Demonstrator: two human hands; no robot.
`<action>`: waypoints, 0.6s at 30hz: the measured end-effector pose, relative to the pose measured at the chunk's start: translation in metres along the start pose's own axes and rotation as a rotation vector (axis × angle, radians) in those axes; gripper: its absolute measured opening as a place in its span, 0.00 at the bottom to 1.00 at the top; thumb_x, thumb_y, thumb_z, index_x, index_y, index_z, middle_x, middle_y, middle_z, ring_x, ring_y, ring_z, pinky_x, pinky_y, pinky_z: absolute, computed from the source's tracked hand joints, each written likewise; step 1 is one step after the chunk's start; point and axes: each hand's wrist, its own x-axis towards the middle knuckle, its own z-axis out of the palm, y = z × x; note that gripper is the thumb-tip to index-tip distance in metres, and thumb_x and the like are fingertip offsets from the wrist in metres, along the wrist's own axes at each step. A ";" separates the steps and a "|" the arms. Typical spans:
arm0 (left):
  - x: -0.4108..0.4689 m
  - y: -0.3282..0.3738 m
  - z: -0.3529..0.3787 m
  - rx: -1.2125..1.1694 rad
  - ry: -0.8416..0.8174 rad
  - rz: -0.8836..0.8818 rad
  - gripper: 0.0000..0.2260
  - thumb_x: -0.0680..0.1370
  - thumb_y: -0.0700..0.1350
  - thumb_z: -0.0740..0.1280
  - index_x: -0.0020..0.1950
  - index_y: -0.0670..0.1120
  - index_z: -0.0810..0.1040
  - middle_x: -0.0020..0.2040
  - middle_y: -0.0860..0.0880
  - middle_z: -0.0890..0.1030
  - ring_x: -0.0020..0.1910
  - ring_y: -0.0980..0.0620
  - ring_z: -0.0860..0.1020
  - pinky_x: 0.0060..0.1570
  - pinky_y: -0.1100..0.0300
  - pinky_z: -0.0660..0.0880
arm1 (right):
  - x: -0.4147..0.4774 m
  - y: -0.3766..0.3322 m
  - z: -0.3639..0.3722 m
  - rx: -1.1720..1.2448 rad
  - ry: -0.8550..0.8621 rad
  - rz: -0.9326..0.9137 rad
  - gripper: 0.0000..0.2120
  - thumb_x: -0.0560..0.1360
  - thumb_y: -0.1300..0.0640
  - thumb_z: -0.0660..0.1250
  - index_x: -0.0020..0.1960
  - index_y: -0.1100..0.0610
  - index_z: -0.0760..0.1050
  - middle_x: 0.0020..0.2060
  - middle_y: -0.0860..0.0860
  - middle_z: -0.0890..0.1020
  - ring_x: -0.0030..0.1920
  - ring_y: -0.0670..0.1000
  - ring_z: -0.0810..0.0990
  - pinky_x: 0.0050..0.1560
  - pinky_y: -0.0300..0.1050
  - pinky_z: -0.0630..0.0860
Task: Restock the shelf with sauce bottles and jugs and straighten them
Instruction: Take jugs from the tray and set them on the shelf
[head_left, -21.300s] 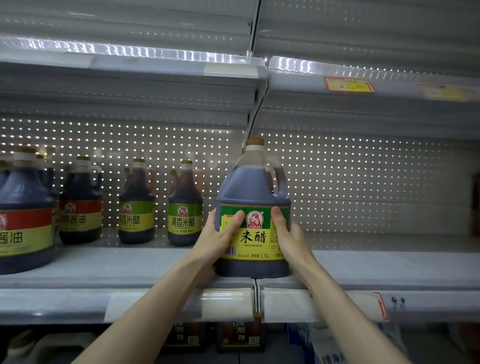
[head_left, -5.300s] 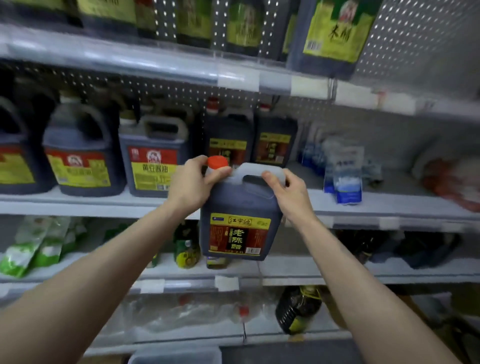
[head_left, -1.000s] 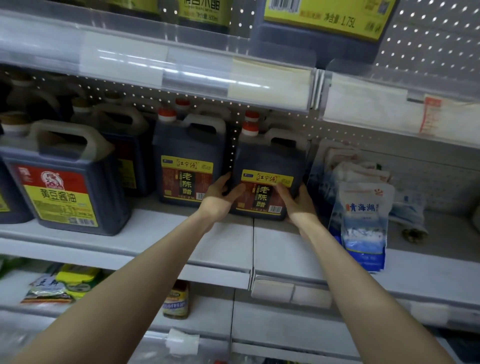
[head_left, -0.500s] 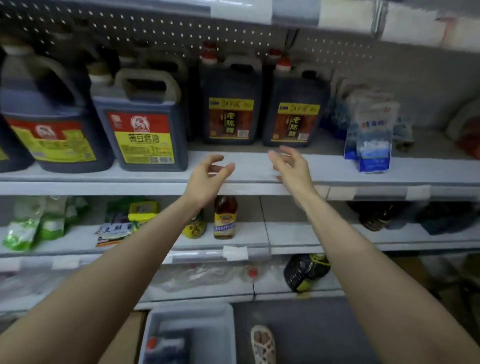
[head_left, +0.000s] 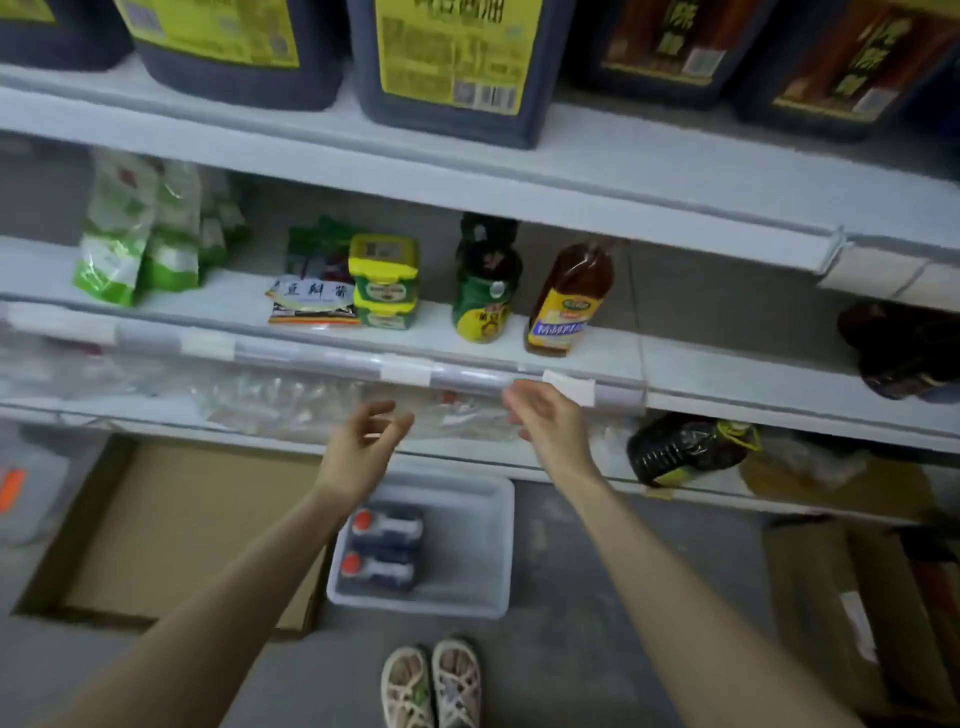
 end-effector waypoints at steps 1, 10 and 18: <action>0.002 -0.023 -0.002 0.011 0.010 -0.039 0.13 0.78 0.47 0.67 0.60 0.44 0.75 0.49 0.44 0.80 0.49 0.48 0.79 0.44 0.62 0.75 | 0.001 0.021 0.010 -0.018 -0.015 0.026 0.02 0.76 0.57 0.69 0.48 0.52 0.78 0.40 0.47 0.82 0.40 0.45 0.80 0.41 0.33 0.73; 0.022 -0.215 -0.015 0.122 0.067 -0.295 0.12 0.79 0.49 0.66 0.58 0.44 0.76 0.43 0.52 0.81 0.39 0.55 0.79 0.35 0.64 0.74 | 0.011 0.218 0.085 -0.113 -0.145 0.277 0.07 0.75 0.54 0.71 0.52 0.51 0.77 0.43 0.45 0.81 0.44 0.45 0.79 0.49 0.41 0.73; 0.071 -0.374 -0.005 0.096 0.087 -0.431 0.18 0.78 0.49 0.67 0.65 0.43 0.73 0.43 0.56 0.80 0.41 0.60 0.79 0.43 0.56 0.77 | 0.039 0.372 0.138 -0.142 -0.228 0.354 0.07 0.75 0.54 0.71 0.52 0.50 0.76 0.45 0.42 0.80 0.47 0.40 0.79 0.44 0.27 0.72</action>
